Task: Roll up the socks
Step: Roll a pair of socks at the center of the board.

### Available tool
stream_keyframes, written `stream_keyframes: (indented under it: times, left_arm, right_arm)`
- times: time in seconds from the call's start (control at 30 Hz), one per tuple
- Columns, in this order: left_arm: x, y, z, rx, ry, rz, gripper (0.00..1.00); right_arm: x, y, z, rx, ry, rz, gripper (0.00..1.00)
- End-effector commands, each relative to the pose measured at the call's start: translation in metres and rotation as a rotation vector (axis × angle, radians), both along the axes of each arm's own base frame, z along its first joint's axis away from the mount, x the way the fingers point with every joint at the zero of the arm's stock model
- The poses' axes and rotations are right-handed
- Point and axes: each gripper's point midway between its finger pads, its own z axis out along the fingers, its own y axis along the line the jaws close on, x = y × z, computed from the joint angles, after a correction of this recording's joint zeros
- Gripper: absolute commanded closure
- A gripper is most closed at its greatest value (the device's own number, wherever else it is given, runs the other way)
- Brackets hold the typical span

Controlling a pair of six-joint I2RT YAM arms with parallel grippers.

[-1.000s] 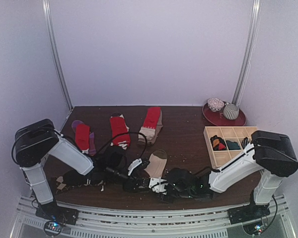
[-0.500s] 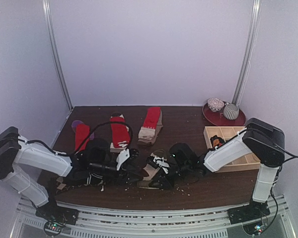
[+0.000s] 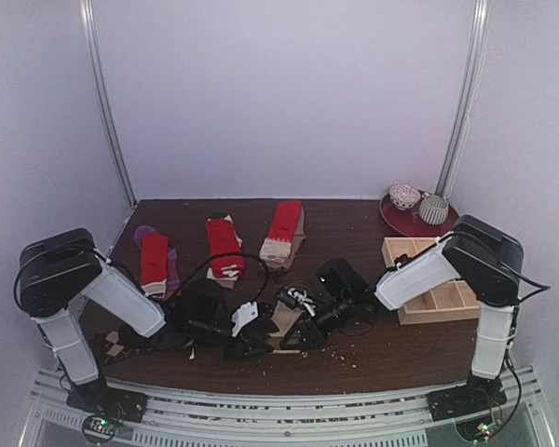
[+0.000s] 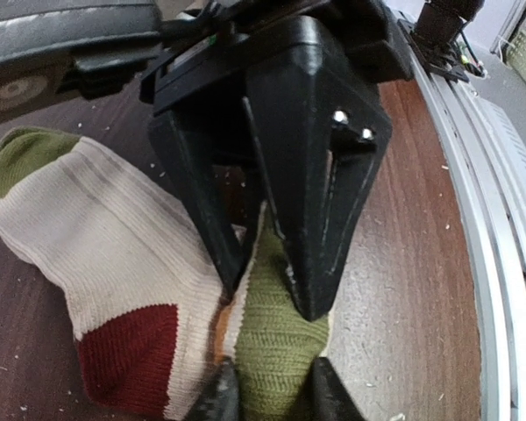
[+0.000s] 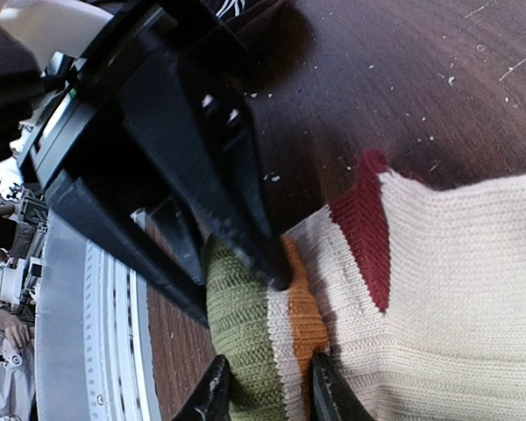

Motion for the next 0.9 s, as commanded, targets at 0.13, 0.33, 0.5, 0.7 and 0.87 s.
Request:
stream_keyframes:
  times: [0.13, 0.33, 0.5, 0.7, 0.87]
  left_arm:
    - [0.000, -0.011, -0.020, 0.069, 0.087, -0.013, 1.00]
    - [-0.007, 0.006, -0.043, 0.188, 0.263, 0.064, 1.00]
    - [-0.022, 0.016, -0.056, 0.268, 0.452, 0.094, 1.00]
    - [-0.027, 0.018, -0.058, 0.289, 0.549, 0.113, 1.00]
    - [-0.025, 0.015, -0.055, 0.277, 0.554, 0.114, 1.00]
  right_arm:
    - [-0.040, -0.054, -0.053, -0.306, 0.189, -0.034, 0.68]
    - [-0.004, -0.042, 0.039, -0.043, -0.253, -0.105, 0.44]
    - [-0.010, -0.042, 0.075, 0.110, -0.657, -0.087, 0.24]
    - [-0.021, -0.023, 0.064, 0.040, -0.920, 0.033, 0.24]
    - [-0.018, -0.018, 0.037, -0.057, -0.950, 0.086, 0.26]
